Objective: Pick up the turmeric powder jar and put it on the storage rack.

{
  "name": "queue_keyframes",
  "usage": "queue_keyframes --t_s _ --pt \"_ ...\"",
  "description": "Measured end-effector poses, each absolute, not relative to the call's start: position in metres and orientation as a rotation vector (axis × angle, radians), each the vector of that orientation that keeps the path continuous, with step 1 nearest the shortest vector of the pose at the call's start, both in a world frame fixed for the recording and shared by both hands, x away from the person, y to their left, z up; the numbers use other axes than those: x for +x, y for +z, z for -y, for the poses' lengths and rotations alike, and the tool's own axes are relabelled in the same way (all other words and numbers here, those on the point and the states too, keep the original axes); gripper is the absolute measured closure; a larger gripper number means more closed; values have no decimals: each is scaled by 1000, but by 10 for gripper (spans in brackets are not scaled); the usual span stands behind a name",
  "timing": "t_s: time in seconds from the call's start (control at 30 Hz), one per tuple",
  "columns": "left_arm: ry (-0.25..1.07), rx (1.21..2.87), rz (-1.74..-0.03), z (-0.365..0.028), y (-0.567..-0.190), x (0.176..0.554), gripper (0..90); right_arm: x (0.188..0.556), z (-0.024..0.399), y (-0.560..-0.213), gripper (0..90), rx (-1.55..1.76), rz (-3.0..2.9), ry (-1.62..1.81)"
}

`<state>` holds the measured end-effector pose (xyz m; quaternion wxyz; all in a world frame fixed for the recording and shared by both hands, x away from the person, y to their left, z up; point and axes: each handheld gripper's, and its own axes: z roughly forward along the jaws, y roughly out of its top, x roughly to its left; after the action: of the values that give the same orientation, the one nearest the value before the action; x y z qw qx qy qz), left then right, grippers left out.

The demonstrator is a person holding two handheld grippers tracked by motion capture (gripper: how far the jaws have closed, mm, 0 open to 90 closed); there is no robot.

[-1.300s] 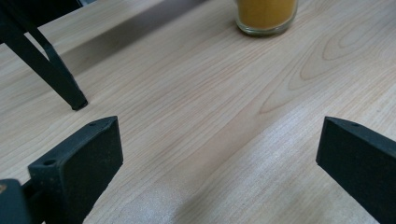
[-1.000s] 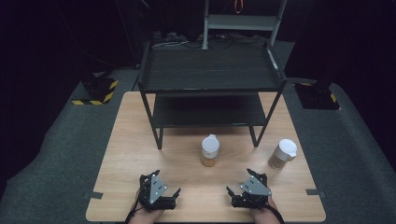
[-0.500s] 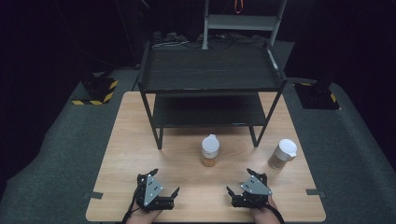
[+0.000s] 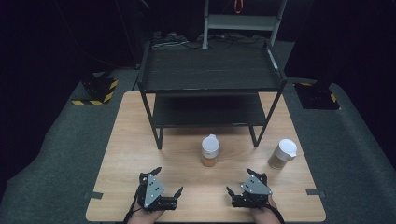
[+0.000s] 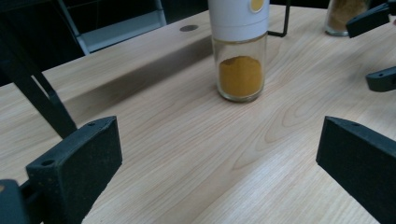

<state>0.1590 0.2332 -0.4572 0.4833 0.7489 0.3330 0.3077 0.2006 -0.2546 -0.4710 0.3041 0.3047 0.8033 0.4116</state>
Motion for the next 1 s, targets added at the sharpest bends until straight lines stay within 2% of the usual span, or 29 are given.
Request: queue_keyframes --t_s 0.4,1.0 --pt "747 1813 -770 -224 -439 166 3 199 255 -472 6 800 -2120 1093" --pt "702 1787 -784 -212 -438 188 2 199 255 -472 6 804 -2121 1096"
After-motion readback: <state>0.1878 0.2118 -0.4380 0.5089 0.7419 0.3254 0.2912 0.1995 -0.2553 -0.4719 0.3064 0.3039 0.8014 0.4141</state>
